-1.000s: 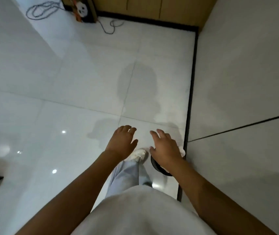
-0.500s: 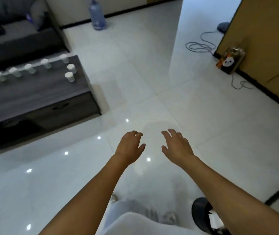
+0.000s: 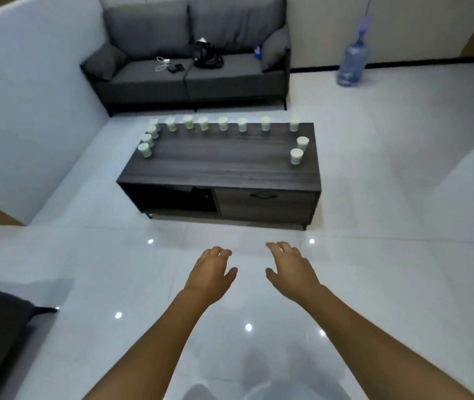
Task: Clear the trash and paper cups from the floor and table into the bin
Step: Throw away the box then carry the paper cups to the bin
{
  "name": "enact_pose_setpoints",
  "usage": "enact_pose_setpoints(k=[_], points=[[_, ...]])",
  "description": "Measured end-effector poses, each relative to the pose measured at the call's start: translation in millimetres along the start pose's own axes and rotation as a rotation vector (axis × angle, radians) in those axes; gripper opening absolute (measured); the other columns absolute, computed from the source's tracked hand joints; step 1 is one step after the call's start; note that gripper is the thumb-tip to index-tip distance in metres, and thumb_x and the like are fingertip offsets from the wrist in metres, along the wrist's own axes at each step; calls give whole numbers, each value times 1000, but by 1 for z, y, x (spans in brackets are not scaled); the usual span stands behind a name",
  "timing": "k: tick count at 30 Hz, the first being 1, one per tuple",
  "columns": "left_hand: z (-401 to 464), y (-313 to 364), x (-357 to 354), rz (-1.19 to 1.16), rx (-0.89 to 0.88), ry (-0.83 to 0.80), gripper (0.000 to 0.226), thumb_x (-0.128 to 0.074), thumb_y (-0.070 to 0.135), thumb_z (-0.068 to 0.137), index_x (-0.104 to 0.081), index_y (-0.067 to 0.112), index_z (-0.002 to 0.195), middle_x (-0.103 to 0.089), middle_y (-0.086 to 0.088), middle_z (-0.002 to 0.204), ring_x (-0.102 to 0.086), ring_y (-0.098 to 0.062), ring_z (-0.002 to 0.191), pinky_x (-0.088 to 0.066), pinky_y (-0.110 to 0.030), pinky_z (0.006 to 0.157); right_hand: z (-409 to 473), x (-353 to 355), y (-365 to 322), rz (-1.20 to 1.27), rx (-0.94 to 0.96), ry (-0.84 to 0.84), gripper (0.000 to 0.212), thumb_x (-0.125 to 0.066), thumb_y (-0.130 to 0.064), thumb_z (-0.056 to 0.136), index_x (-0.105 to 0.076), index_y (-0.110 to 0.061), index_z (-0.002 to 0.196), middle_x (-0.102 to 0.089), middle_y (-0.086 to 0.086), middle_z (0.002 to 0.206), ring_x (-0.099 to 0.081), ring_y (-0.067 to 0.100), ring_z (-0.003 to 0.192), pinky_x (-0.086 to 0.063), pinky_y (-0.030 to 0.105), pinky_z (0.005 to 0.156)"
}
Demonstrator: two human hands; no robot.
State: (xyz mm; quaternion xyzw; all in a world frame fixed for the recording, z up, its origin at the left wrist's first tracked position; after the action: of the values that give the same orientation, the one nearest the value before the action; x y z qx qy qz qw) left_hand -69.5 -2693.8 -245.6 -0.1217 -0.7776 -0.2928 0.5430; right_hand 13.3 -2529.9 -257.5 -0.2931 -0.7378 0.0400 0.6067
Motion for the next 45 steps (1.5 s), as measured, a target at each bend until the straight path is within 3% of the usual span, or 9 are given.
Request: enact_pose_setpoints(k=[19, 26, 34, 39, 45], points=[[254, -204, 124, -213, 388, 157, 50, -45, 39, 97, -39, 16, 140, -42, 0, 141, -34, -16, 132, -34, -27, 105, 395, 39, -169, -131, 318, -221, 59, -49, -30, 95, -24, -23, 148, -34, 3, 147, -36, 27, 130, -41, 41, 100], [314, -318, 170, -239, 507, 195, 49, -46, 39, 96, -42, 15, 139, -45, -2, 139, -38, -19, 129, -37, -29, 103, 509, 19, -265, -147, 405, -294, 54, -49, -30, 95, -27, -21, 145, -36, 4, 143, -38, 25, 127, -40, 39, 101], [404, -484, 234, -220, 453, 148, 46, -48, 38, 95, -45, 15, 135, -48, -2, 136, -41, -18, 126, -37, -27, 99, 641, -26, -387, -90, 297, -309, 60, -49, -32, 96, -23, -21, 148, -31, 3, 148, -34, 26, 132, -38, 42, 105], [460, -579, 286, -164, 381, 127, 38, -51, 36, 94, -52, 14, 125, -53, -3, 126, -45, -19, 117, -39, -24, 87, 706, -50, -459, -9, 219, -301, 60, -51, -31, 95, -25, -21, 148, -34, 3, 146, -35, 25, 131, -39, 39, 104], [535, -657, 321, -129, 307, 52, 42, -51, 34, 94, -49, 14, 131, -53, -4, 128, -46, -20, 118, -38, -23, 89, 782, -76, -498, 22, 101, -319, 60, -53, -30, 94, -27, -20, 147, -36, 5, 143, -37, 27, 129, -39, 38, 103]])
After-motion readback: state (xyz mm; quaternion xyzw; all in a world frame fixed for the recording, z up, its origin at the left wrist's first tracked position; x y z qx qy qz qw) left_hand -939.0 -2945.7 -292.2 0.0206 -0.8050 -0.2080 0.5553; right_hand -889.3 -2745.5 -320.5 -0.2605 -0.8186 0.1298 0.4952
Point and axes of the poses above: each hand's wrist, its own z-axis towards the middle knuckle, its own x-axis out of the back of the hand, y = z × x, the point moved 3 cm from there along z, towards the middle knuckle
